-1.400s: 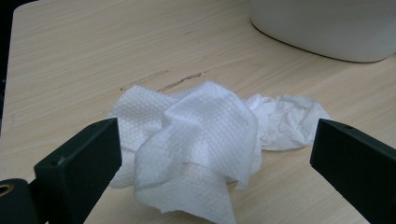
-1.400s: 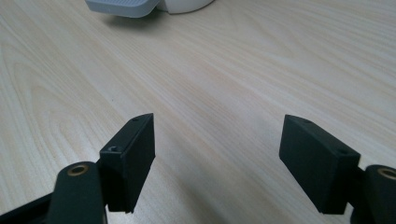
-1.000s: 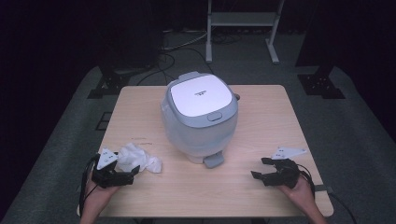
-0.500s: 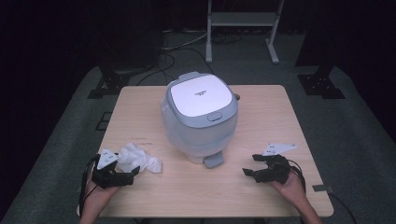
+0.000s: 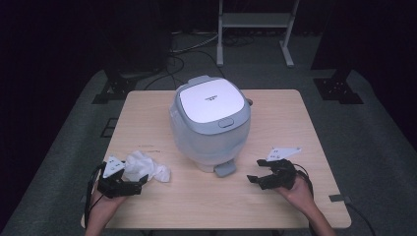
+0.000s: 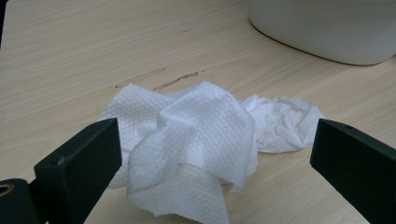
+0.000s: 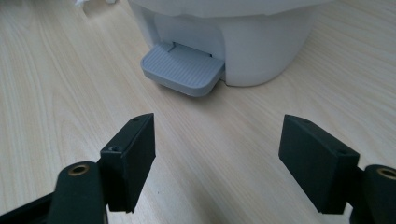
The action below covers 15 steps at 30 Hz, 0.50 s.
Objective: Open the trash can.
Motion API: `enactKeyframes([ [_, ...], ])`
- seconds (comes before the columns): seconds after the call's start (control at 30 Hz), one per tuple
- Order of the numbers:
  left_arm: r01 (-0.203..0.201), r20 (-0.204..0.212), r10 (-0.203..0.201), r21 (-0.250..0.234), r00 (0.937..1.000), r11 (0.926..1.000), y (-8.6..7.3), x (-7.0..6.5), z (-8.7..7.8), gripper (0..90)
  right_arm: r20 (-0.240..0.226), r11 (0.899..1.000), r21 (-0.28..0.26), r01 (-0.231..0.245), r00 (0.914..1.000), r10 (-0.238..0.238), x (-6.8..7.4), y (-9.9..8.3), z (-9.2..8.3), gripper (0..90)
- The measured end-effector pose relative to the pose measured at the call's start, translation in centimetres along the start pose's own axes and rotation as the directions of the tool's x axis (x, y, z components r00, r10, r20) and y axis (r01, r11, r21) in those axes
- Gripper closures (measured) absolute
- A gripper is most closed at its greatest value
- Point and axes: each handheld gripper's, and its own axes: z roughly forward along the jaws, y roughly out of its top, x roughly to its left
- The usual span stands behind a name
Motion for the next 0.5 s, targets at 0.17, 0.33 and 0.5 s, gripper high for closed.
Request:
enactKeyframes([
  [0.17, -0.001, 0.003, 0.001, 0.005, 1.0, 1.0, 0.0, 0.0, 0.0, 1.3, -0.009, 1.0, 0.005, 0.006, 0.9999, -0.006, 0.2, 0.4, 0.4, 26.1],
  [0.33, 0.005, 0.009, -0.005, 0.0, 0.9999, 1.0, 0.0, 0.1, 0.0, 1.3, -0.019, 1.0, 0.009, 0.016, 0.9997, -0.016, 0.4, 1.0, 0.9, 26.3],
  [0.5, 0.003, 0.006, -0.003, -0.001, 1.0, 1.0, -0.1, 0.1, -0.1, 1.3, -0.029, 1.0, 0.008, 0.022, 0.9993, -0.022, 0.5, 1.3, 1.3, 28.6],
])
